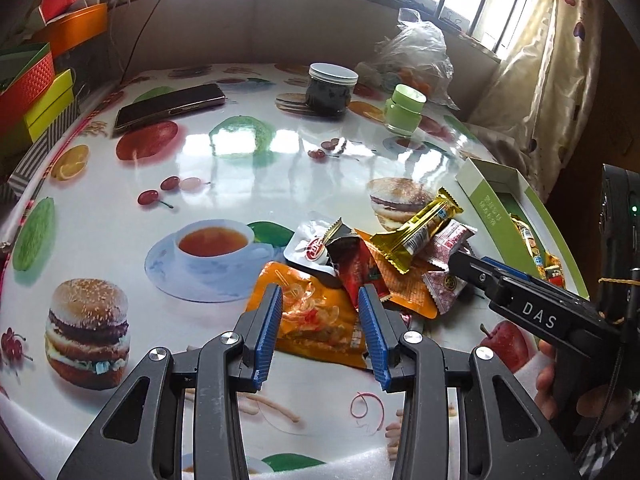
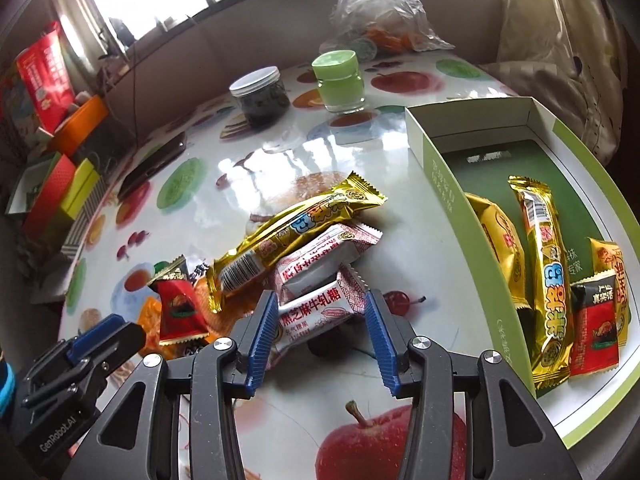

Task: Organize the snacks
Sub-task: 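Grasp the white-and-red candy bar with the right tool, then grasp the red snack packet with left tool while right holds white candy bar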

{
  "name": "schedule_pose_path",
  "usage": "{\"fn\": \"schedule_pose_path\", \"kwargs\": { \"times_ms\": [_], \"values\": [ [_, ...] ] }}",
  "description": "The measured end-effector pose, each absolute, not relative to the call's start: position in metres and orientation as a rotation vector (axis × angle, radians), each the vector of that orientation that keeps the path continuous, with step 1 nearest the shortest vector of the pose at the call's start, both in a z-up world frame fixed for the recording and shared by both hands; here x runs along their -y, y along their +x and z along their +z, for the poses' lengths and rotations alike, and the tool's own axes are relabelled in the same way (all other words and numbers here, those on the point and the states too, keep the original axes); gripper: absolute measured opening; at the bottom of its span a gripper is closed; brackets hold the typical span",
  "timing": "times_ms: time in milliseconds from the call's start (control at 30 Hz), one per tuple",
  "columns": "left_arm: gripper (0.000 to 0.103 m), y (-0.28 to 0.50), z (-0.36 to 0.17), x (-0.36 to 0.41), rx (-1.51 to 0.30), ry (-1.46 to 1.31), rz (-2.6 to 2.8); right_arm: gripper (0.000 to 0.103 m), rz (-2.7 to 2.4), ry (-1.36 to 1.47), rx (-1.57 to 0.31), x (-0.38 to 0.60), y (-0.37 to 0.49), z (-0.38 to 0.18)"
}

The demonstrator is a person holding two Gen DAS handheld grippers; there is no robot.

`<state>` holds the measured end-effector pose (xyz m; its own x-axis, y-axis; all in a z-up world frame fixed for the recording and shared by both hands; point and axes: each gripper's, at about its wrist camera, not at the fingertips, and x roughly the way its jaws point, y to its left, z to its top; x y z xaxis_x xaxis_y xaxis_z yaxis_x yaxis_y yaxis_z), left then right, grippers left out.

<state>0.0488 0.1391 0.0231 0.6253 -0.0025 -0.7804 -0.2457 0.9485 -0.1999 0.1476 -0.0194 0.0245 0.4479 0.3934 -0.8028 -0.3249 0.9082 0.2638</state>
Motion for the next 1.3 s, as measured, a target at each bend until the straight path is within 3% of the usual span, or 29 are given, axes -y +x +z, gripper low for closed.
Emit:
{"fn": "schedule_pose_path", "kwargs": {
  "times_ms": [833,1000,1300],
  "values": [
    [0.041,0.062,0.023,-0.132,-0.902,-0.320,0.101,0.049,0.375,-0.132,-0.994,0.024,0.118,0.016],
    [0.041,0.071,0.019,-0.128,-0.921,-0.337,0.102,0.025,0.353,-0.124,-0.985,0.033,0.118,0.016],
    [0.041,0.085,0.010,-0.128,-0.942,-0.373,0.132,0.023,0.367,-0.111,-0.970,0.039,0.115,0.016]
  ]
}}
